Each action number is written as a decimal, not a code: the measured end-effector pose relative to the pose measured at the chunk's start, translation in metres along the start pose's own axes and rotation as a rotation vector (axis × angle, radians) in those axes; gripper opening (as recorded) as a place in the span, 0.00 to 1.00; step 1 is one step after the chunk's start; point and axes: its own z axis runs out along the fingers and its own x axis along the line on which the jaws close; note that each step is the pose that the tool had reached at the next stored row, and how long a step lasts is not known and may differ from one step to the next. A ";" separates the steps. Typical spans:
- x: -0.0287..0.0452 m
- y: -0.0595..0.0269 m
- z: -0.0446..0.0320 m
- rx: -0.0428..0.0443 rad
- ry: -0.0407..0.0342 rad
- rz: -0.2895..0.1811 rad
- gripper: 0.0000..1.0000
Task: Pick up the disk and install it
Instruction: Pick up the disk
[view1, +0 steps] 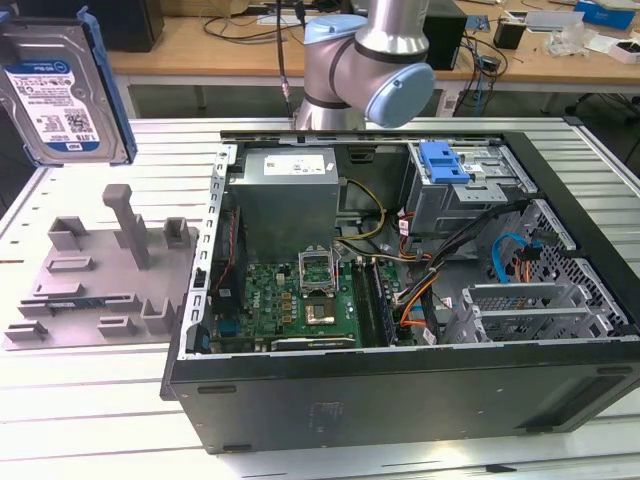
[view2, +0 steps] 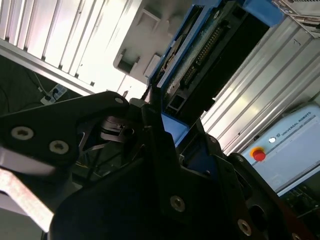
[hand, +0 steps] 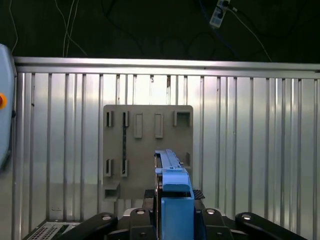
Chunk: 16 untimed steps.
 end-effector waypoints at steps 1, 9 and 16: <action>0.0021 -0.0023 -0.0004 0.0000 -0.0001 0.000 0.37; 0.0213 -0.0241 -0.0033 -0.0004 0.0002 0.000 0.37; 0.0412 -0.0469 -0.0062 -0.0002 0.0001 0.000 0.37</action>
